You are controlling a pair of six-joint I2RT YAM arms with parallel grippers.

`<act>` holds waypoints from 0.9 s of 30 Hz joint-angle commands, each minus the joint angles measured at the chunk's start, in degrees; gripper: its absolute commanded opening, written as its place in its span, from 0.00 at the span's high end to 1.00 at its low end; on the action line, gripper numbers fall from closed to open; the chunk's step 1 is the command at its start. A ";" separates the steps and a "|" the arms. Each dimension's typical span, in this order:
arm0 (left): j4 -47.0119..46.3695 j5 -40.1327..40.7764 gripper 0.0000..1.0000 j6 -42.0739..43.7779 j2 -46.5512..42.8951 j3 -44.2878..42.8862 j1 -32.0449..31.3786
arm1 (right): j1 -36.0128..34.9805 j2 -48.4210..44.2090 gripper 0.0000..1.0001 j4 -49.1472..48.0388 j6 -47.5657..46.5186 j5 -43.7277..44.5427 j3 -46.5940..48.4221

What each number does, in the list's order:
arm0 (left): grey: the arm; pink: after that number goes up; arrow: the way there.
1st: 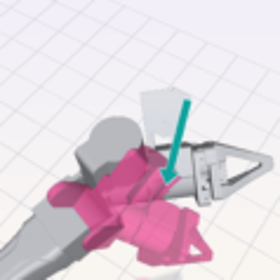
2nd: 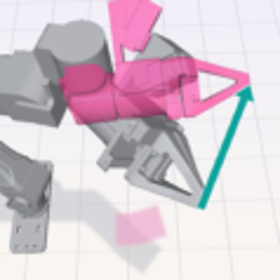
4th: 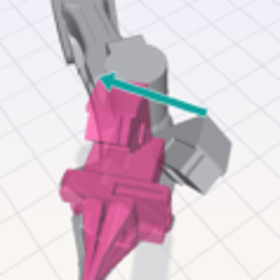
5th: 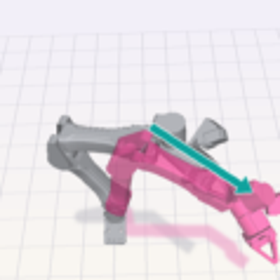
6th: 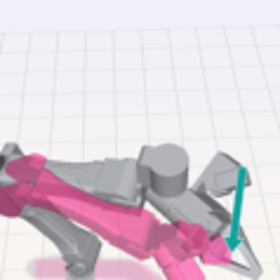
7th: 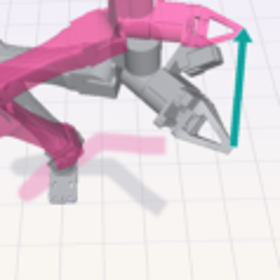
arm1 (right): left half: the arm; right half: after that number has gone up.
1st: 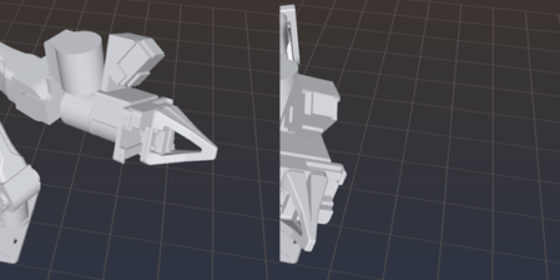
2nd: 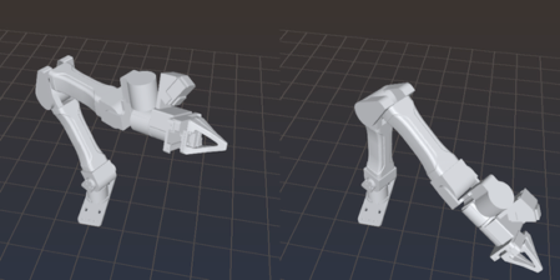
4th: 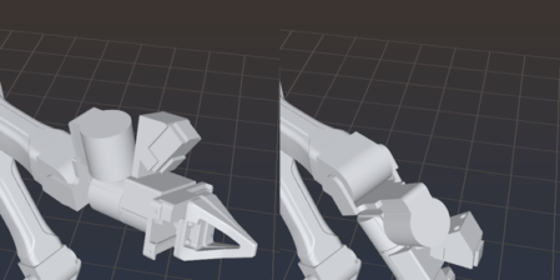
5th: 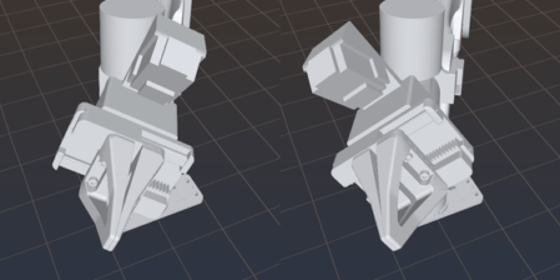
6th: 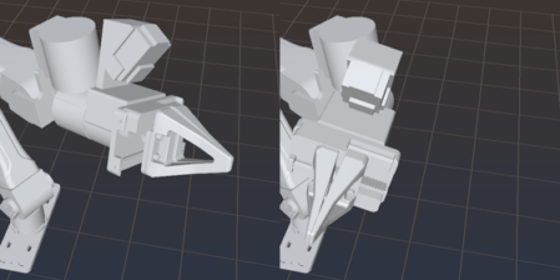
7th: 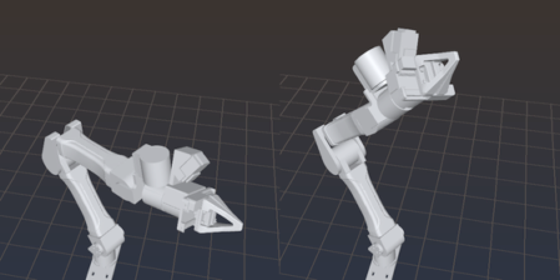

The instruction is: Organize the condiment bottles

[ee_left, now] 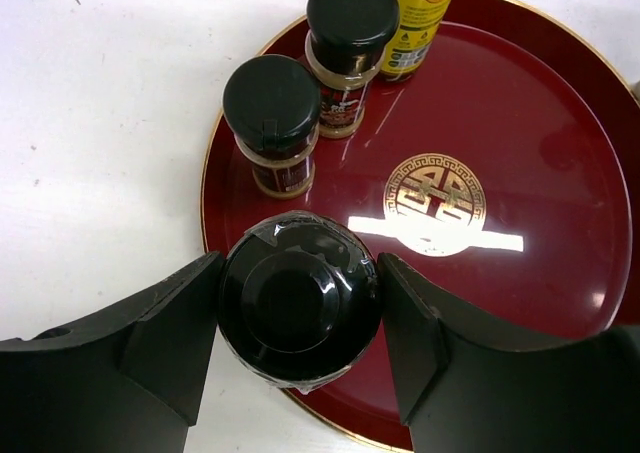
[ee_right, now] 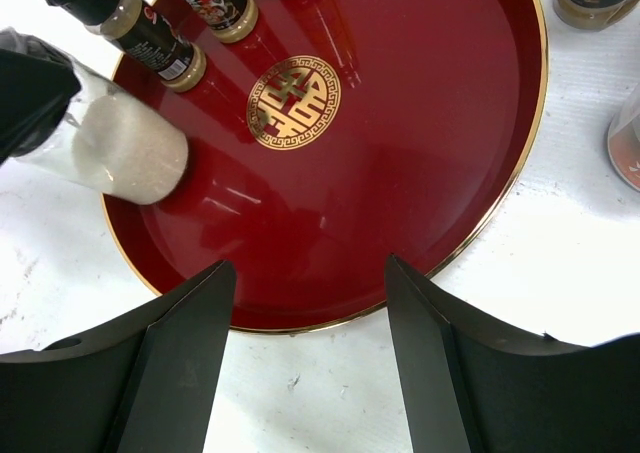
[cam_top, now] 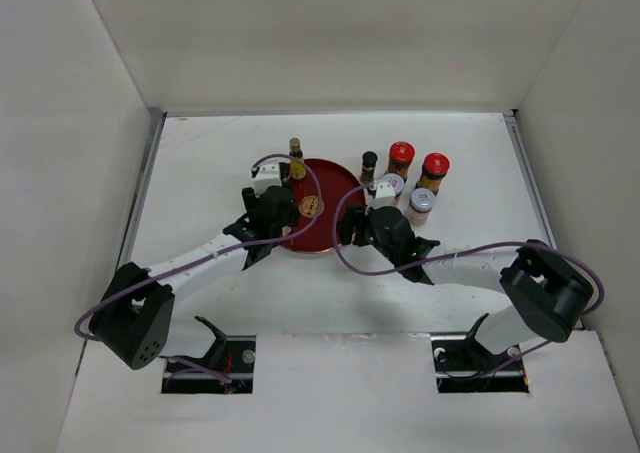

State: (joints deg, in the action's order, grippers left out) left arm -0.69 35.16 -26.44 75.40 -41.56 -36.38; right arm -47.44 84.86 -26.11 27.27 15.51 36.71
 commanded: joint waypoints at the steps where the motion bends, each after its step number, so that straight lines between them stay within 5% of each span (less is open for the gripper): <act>1: -7.92 0.70 0.64 -0.99 -0.34 1.39 0.57 | 0.11 -1.45 0.32 -2.54 0.42 0.93 1.26; 21: -16.70 0.79 0.00 -2.04 -9.65 9.03 0.39 | 0.46 -3.21 0.25 -2.72 -0.46 2.86 0.47; 25: -24.86 1.84 0.00 -3.36 -14.12 12.98 1.97 | 0.46 -4.26 0.31 -2.46 -1.25 4.35 0.21; 27: -29.61 2.46 0.00 -4.15 -17.28 15.53 3.02 | 0.46 -4.79 0.43 -2.19 -2.04 5.14 0.12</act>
State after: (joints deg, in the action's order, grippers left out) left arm -19.73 35.99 -28.84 62.19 -28.60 -34.74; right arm -47.29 82.41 -26.11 26.39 18.46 36.69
